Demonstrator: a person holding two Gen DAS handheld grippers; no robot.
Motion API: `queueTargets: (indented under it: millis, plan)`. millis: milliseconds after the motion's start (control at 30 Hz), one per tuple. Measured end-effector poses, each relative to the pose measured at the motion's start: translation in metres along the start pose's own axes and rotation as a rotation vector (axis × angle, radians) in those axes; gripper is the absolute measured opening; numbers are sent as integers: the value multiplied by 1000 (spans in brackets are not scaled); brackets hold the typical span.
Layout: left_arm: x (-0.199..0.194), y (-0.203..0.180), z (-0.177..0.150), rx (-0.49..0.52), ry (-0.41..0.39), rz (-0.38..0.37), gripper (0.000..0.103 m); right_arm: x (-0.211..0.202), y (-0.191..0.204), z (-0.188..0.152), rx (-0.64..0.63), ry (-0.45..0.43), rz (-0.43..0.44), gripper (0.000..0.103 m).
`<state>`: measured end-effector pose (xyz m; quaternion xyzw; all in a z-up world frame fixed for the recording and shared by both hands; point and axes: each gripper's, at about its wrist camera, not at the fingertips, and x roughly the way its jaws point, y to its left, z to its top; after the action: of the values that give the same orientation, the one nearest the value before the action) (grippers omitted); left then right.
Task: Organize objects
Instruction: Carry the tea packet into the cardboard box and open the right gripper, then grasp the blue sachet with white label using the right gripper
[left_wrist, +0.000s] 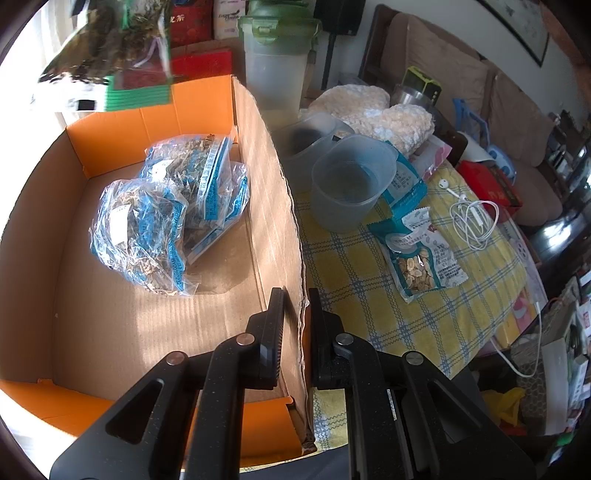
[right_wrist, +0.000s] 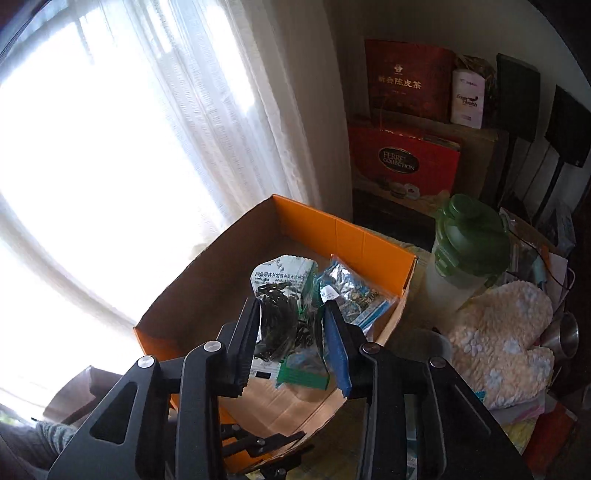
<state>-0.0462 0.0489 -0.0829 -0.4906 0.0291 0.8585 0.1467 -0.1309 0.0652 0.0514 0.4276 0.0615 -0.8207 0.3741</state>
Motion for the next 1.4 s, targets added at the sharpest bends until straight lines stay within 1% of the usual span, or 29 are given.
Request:
queueTargets:
  millis: [33,100,200,233,267,333,400,600,800,1033,1167,1400]
  plan:
    - [0,0,0,0,0,0,11,1,4,0,-3,1,13,51]
    - [0,0,0,0,0,-2,11,1,9,-1,-5,-5,31,60]
    - [0,-1,0,-1,0,-2,11,3,12,-2,-13,4,22,61]
    - [0,-1,0,-1,0,-2,11,3,11,-2,-9,10,24,63]
    - [0,-1,0,-1,0,-2,11,4,9,-3,-3,16,28,65]
    - [0,-1,0,-3,1,-3,11,3,3,-5,20,20,32,74]
    - [0,-1,0,-5,1,-3,11,0,-5,-6,46,12,38,78]
    - [0,-2,1,-1,1,-1,11,-14,-20,-12,78,-10,11,78]
    - [0,-2,1,-1,1,0,11,-29,-46,-25,114,-12,-58,80]
    - [0,-1,1,-1,1,0,11,-41,-85,-51,190,-6,-146,82]
    - [0,-1,1,-1,1,-1,11,-47,-107,-66,242,-10,-173,82]
    - [0,-2,1,-2,1,0,11,-48,-134,-92,279,8,-258,82]
